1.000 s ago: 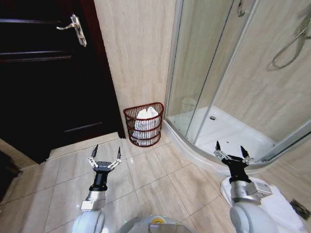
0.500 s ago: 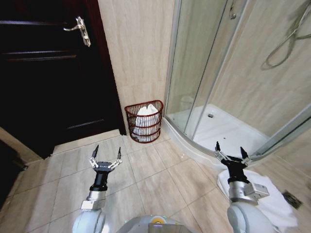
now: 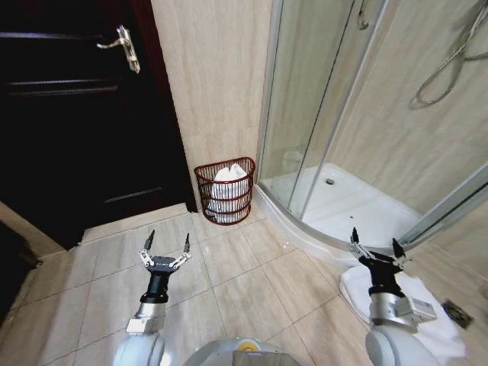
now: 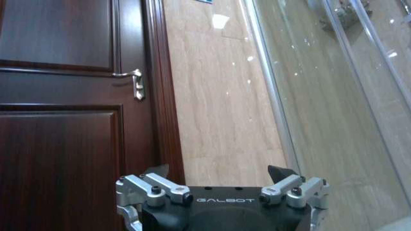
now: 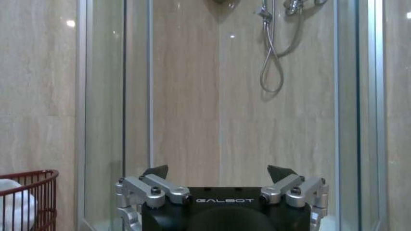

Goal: Discard the used towel into the hamper.

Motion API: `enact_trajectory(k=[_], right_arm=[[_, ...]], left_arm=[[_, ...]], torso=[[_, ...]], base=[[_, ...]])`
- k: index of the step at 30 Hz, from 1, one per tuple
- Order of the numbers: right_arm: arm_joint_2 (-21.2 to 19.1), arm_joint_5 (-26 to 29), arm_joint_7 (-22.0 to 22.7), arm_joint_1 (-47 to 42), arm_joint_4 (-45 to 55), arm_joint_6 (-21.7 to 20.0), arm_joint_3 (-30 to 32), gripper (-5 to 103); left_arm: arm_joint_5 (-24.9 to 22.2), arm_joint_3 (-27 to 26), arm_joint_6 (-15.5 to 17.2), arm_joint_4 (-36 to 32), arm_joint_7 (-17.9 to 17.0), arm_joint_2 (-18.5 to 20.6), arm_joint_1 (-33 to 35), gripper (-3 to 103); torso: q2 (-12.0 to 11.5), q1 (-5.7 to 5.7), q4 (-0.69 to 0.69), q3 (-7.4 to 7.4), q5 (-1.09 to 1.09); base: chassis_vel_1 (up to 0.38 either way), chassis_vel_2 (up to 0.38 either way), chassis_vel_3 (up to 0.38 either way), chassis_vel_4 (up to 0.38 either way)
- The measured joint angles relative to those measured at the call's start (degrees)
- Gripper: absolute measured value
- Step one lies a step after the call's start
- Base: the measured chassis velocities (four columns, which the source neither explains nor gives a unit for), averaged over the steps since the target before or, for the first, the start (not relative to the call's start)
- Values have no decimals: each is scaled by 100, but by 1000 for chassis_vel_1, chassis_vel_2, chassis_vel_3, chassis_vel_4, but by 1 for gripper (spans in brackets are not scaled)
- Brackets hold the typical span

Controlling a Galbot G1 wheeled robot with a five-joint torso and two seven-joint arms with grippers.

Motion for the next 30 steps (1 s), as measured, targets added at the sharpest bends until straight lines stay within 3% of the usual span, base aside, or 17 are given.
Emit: enact_trajectory(k=[11, 30], right_arm=[[24, -12, 19, -106, 92, 68, -54, 100], [-72, 136, 53, -265, 188, 171, 64, 100]], left_arm=[[116, 16, 6, -49, 45, -66, 25, 100], [306, 58, -84, -156, 40, -177, 184, 100]], torso=[[3, 0, 0, 4, 2], [6, 0, -1, 6, 0]], base=[[-66, -59, 67, 50], [-25, -27, -31, -29]])
